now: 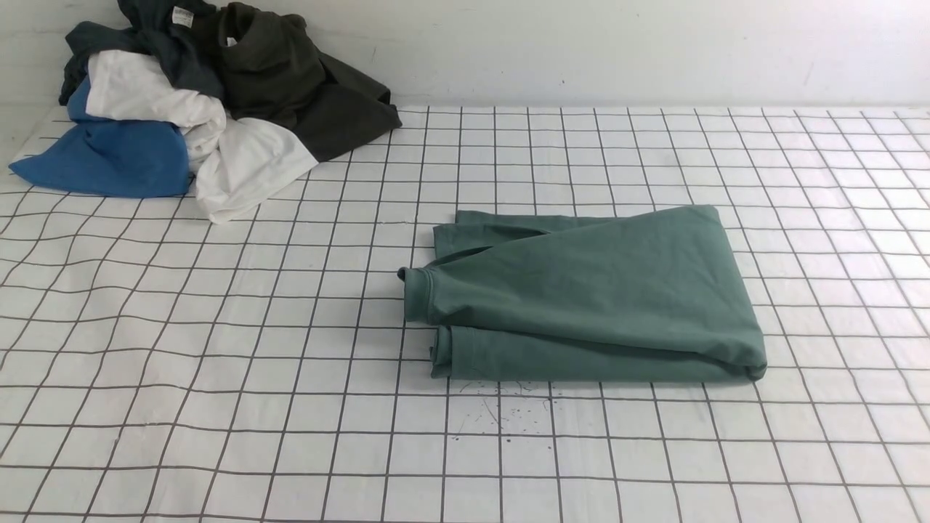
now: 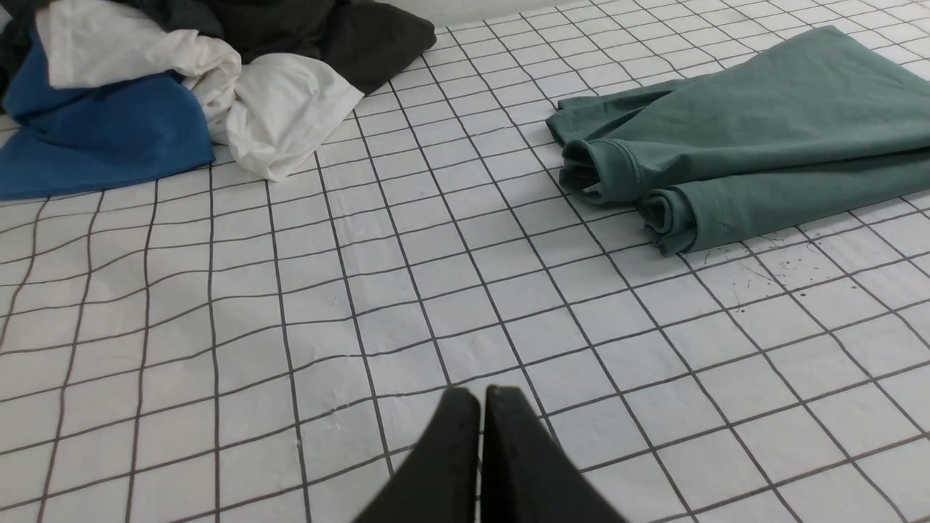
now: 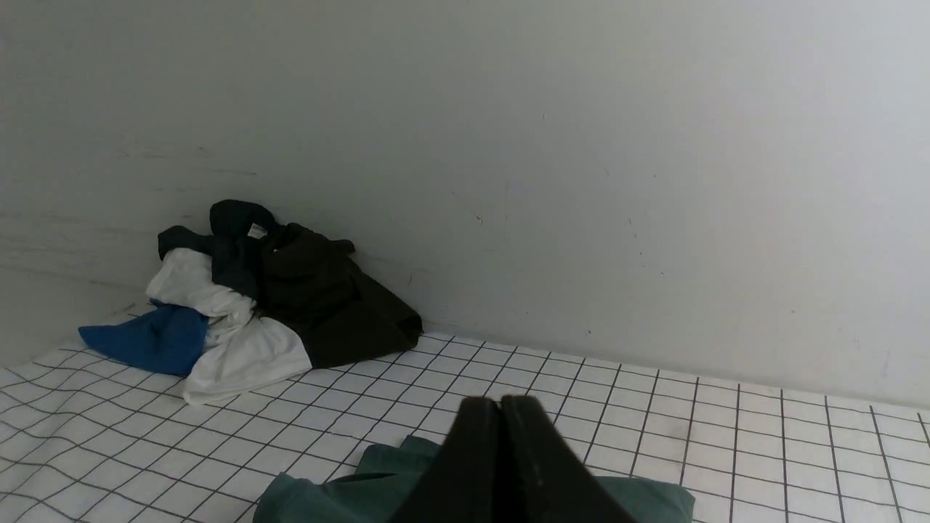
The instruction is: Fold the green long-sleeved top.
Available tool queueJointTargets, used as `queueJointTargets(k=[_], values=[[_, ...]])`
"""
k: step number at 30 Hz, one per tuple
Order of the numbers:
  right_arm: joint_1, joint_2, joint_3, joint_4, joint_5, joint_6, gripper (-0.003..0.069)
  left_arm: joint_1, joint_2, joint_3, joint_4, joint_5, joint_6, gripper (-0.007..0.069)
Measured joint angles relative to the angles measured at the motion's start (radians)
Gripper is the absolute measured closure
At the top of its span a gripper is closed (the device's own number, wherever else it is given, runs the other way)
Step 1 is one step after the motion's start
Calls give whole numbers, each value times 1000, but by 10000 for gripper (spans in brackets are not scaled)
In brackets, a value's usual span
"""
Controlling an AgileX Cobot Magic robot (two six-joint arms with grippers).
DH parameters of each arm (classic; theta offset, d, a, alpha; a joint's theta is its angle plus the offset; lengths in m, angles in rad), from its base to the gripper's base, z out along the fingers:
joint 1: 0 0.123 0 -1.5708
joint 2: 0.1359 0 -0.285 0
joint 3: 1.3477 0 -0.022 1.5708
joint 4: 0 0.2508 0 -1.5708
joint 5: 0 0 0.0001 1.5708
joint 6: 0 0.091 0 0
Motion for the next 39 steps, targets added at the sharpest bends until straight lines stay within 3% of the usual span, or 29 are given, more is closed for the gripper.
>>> queueJointTargets(k=[8,15,20,26,30,39], values=[[0,0,3,0,15,-3,673,0,0,0,0,0,0,631],[-19,-42,175,-40,-142,21,673,0,0,0,1,2,0,631],[-99,-167,496,-255,-395,257,673,0,0,0,2,6,0,631],[-178,-290,738,-383,-402,462,673,0,0,0,2,13,0,631],[-188,-298,750,-403,-295,458,673,0,0,0,3,16,0,631],[-188,-298,749,-409,-281,387,673,0,0,0,3,18,0,631]])
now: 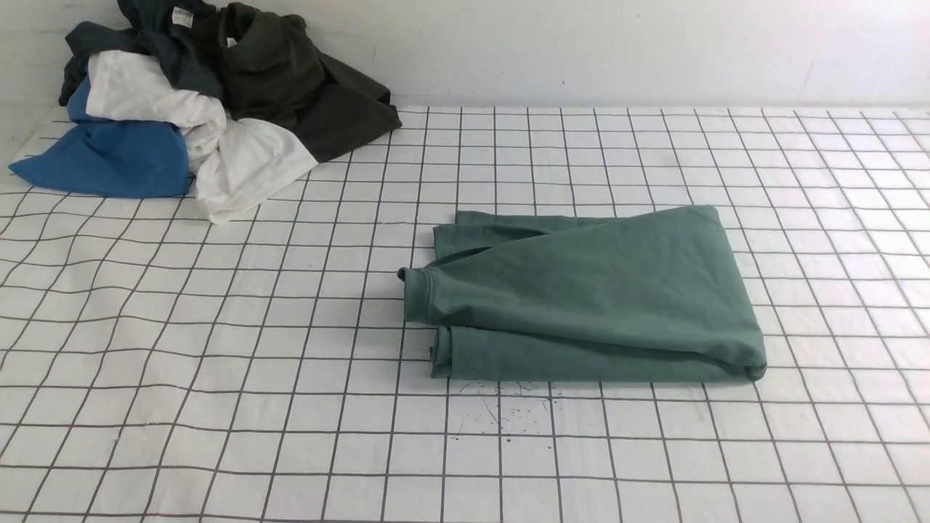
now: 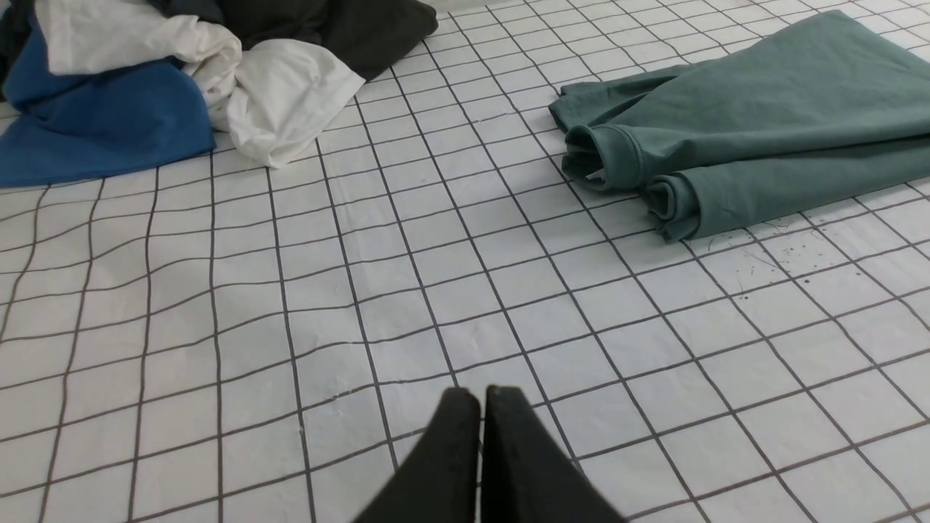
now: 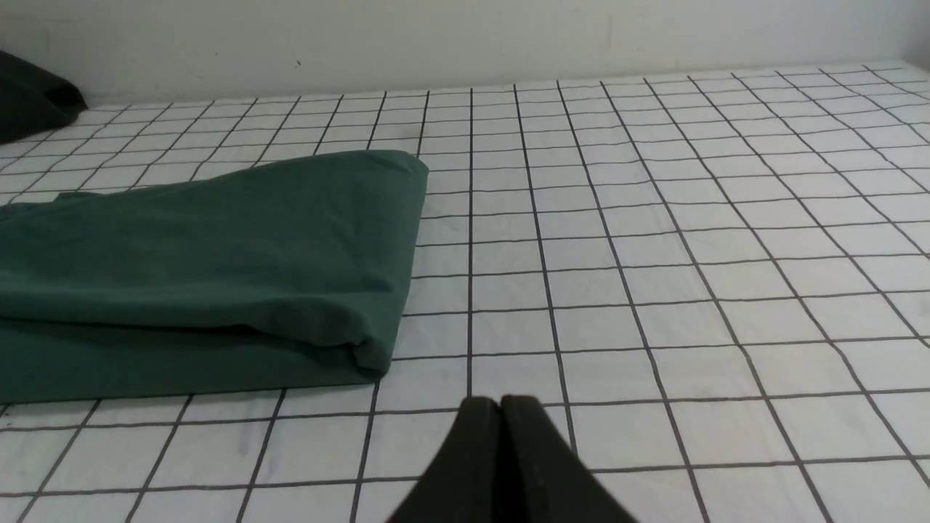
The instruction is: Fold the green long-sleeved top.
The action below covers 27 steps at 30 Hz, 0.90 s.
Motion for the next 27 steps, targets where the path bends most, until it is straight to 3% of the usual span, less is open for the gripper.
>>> queueJointTargets(k=[23,27], values=[[0,0,0,0,0,-2,673,0,0,2,0,-2,0,631],[0,0,0,0,0,-2,673,5,0,50,-11,-97,0,631]])
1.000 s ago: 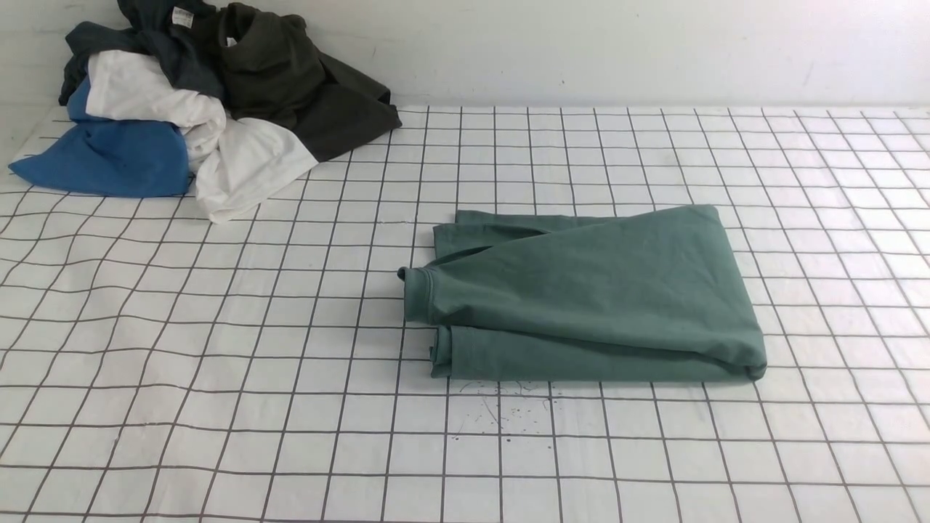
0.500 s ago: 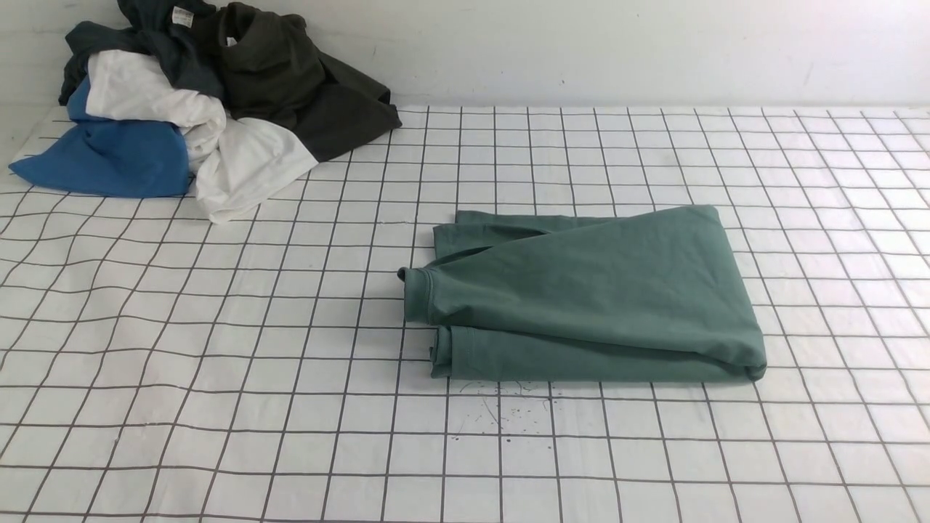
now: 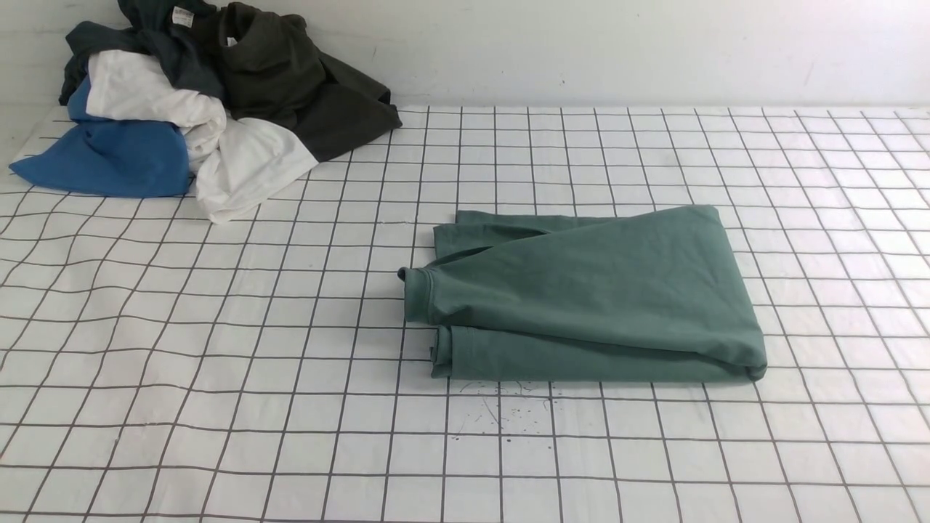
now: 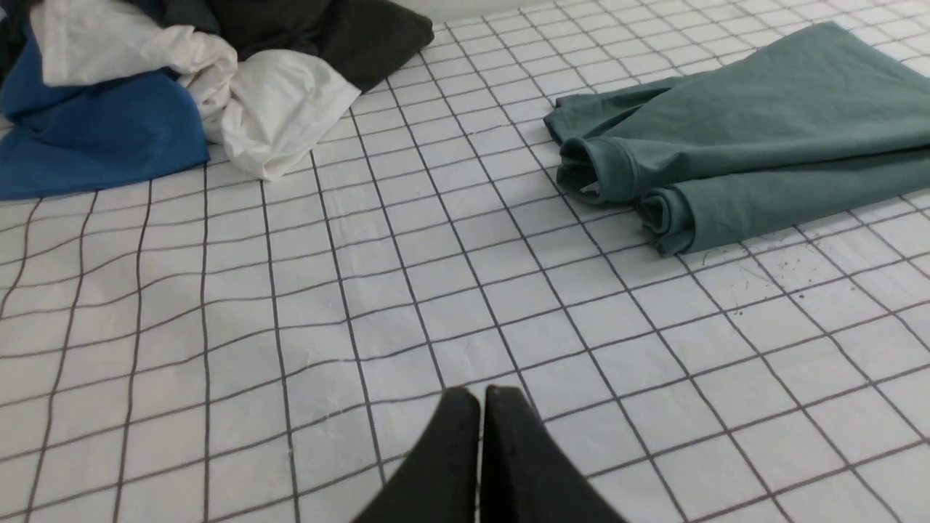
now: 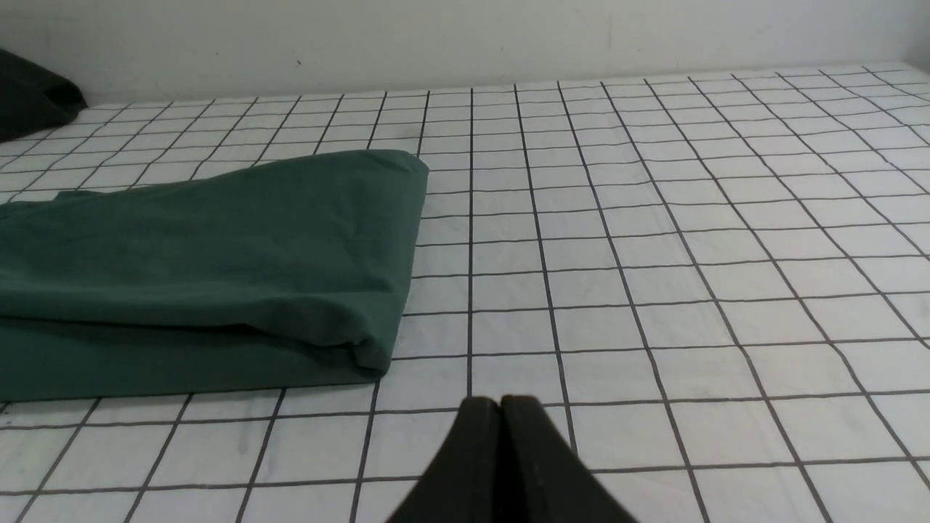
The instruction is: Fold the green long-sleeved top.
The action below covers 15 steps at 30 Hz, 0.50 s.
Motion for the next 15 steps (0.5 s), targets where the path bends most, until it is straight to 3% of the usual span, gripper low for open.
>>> queueJointTargets(k=[2,7,8,11,15], values=[[0,0,0,0,0,0,673,17,0,29,-4,-72,1,631],[0,0,0,0,0,0,673,180,3,174,-8,-374,14,631],[0,0,0,0,0,0,673,262,4,242,-33,-466,40,631],[0,0,0,0,0,0,673,364,4,339,-99,-538,84,631],[0,0,0,0,1,0,673,414,4,426,-139,-530,158,631]])
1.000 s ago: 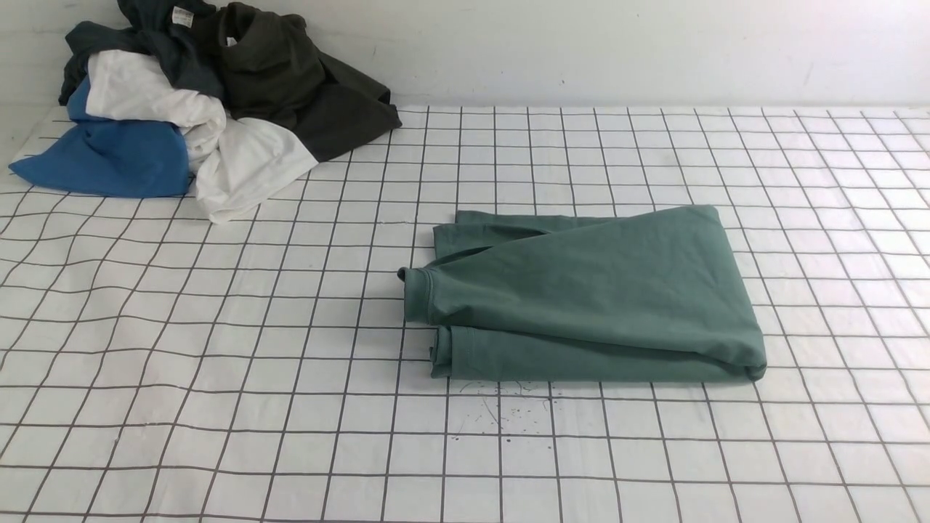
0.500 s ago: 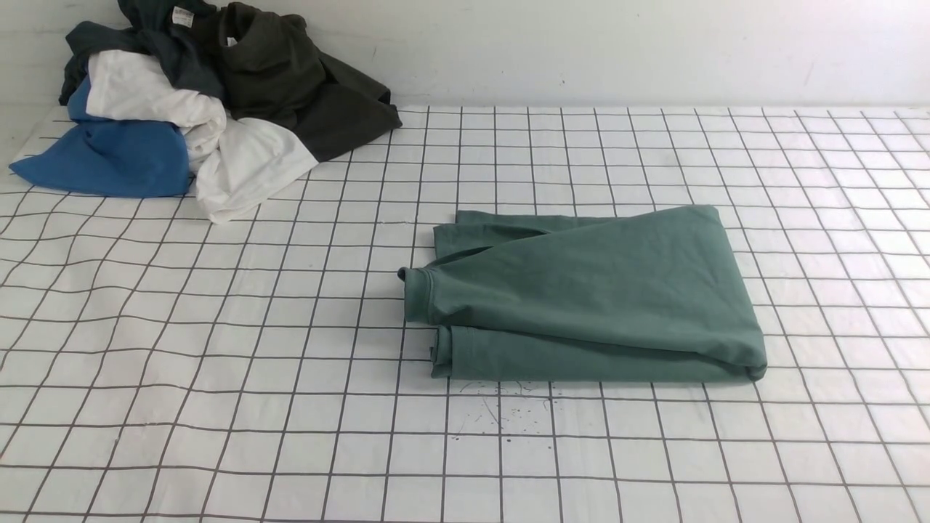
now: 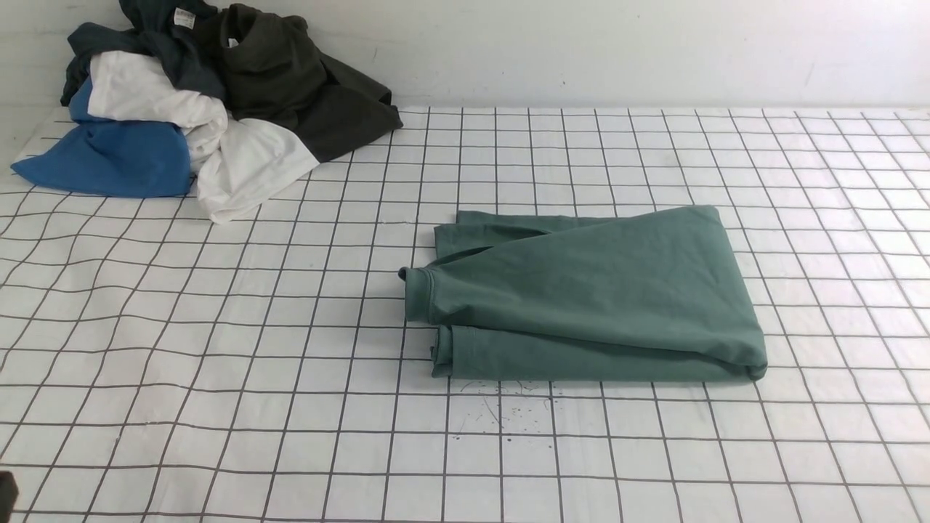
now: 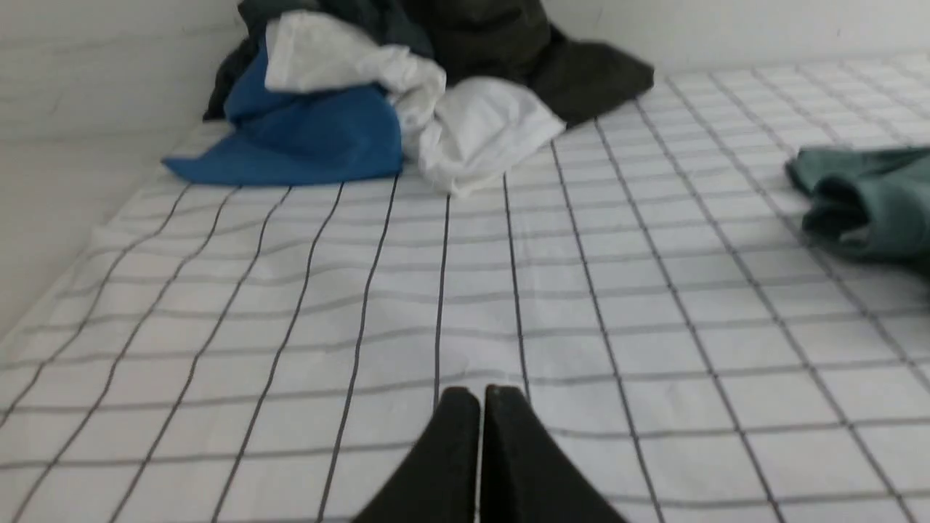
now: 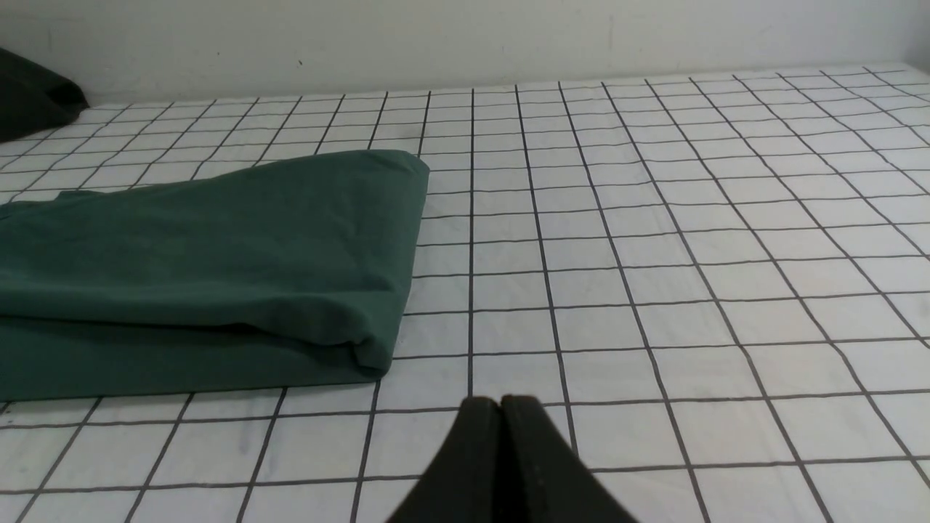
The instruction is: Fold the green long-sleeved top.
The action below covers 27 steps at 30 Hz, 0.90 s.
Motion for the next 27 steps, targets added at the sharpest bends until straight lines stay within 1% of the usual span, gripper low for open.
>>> queueJointTargets(k=[6,27], values=[[0,0,0,0,0,0,673,2,0,9,-11,70,8,631],[0,0,0,0,0,1,673,2,0,9,-12,71,8,631]])
